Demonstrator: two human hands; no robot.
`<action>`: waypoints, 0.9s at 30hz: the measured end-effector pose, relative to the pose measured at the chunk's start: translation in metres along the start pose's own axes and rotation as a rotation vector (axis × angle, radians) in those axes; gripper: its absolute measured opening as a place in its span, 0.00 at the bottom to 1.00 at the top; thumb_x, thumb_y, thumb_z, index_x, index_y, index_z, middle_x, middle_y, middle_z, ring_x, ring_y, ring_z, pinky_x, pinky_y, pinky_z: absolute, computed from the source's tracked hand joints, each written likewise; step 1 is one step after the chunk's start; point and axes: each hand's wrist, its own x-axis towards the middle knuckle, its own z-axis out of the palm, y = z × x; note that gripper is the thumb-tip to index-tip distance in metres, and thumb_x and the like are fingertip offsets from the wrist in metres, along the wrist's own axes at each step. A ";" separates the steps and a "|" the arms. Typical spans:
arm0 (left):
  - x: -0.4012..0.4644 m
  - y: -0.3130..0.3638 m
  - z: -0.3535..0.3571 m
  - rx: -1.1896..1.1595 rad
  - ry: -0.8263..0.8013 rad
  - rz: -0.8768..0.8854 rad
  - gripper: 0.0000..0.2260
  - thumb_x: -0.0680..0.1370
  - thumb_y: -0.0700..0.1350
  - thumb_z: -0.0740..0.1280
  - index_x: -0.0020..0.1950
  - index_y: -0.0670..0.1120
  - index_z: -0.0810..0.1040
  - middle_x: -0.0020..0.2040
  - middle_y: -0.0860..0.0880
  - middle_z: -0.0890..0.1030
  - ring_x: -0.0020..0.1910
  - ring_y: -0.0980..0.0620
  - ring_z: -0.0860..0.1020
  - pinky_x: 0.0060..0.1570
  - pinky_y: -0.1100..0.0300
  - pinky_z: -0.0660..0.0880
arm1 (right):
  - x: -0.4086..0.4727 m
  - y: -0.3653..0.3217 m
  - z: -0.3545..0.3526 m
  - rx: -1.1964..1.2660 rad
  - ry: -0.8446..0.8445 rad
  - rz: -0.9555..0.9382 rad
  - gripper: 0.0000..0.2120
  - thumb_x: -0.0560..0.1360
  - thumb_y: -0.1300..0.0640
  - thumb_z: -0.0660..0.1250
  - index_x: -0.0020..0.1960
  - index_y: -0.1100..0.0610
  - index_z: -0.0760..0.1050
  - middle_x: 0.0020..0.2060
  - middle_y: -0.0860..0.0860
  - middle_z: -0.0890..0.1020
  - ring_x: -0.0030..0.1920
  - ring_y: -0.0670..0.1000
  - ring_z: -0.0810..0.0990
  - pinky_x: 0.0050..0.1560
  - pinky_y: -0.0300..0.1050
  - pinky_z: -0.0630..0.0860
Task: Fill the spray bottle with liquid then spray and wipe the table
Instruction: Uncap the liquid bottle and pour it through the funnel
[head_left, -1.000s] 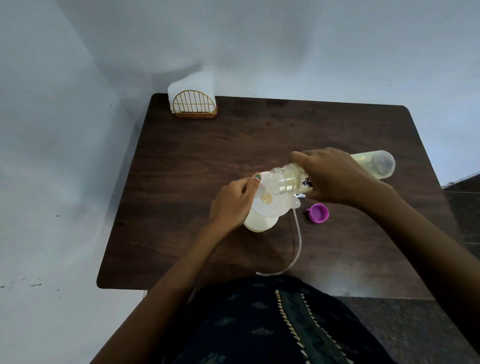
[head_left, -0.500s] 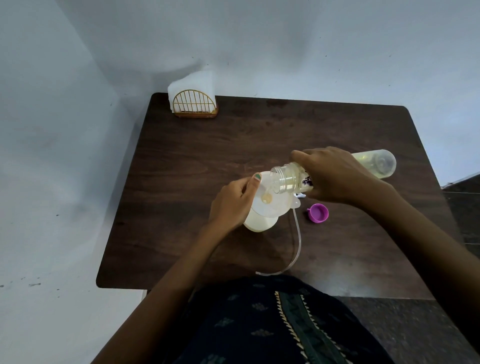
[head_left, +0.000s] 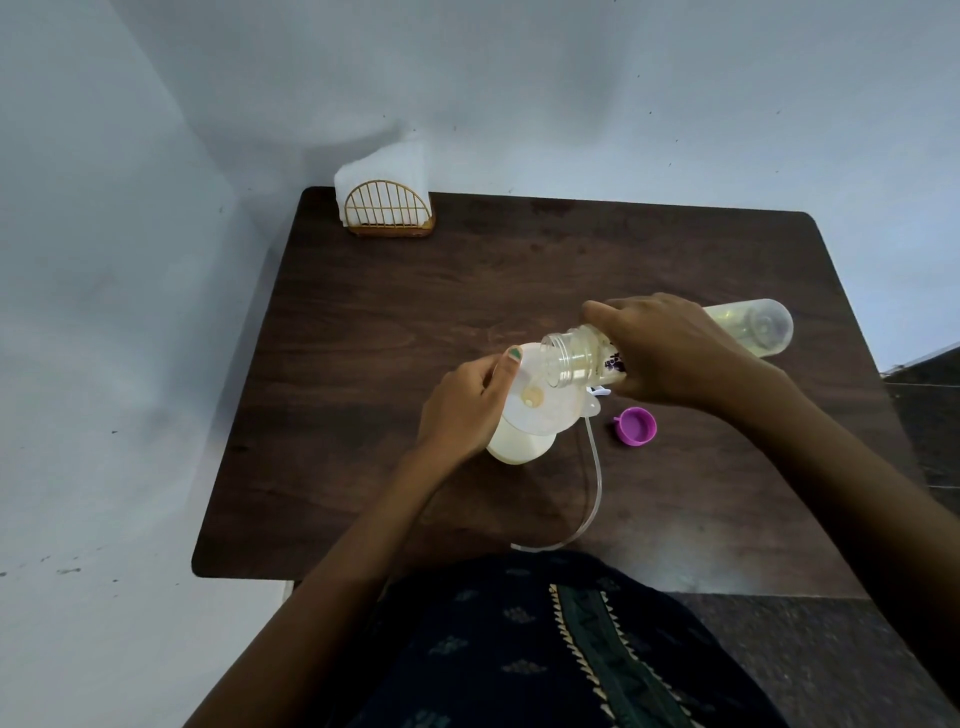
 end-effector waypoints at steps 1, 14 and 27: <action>0.000 0.000 0.000 -0.002 -0.002 0.001 0.18 0.81 0.59 0.53 0.36 0.55 0.73 0.32 0.54 0.75 0.39 0.50 0.79 0.39 0.54 0.72 | 0.000 0.000 0.000 -0.001 -0.006 0.001 0.18 0.67 0.56 0.72 0.54 0.56 0.71 0.41 0.52 0.81 0.39 0.55 0.78 0.37 0.43 0.65; 0.000 0.001 0.000 0.000 -0.008 -0.014 0.17 0.81 0.60 0.53 0.39 0.56 0.74 0.34 0.56 0.76 0.41 0.51 0.79 0.43 0.51 0.75 | 0.000 0.000 0.000 0.011 -0.007 0.005 0.18 0.67 0.56 0.72 0.54 0.56 0.71 0.41 0.52 0.81 0.40 0.55 0.78 0.37 0.44 0.67; 0.001 0.002 0.000 0.006 -0.007 -0.024 0.15 0.81 0.60 0.53 0.45 0.56 0.75 0.36 0.57 0.77 0.42 0.52 0.79 0.46 0.48 0.77 | 0.000 -0.001 0.000 0.002 0.000 -0.002 0.18 0.67 0.56 0.73 0.54 0.56 0.71 0.41 0.51 0.81 0.39 0.55 0.78 0.36 0.42 0.64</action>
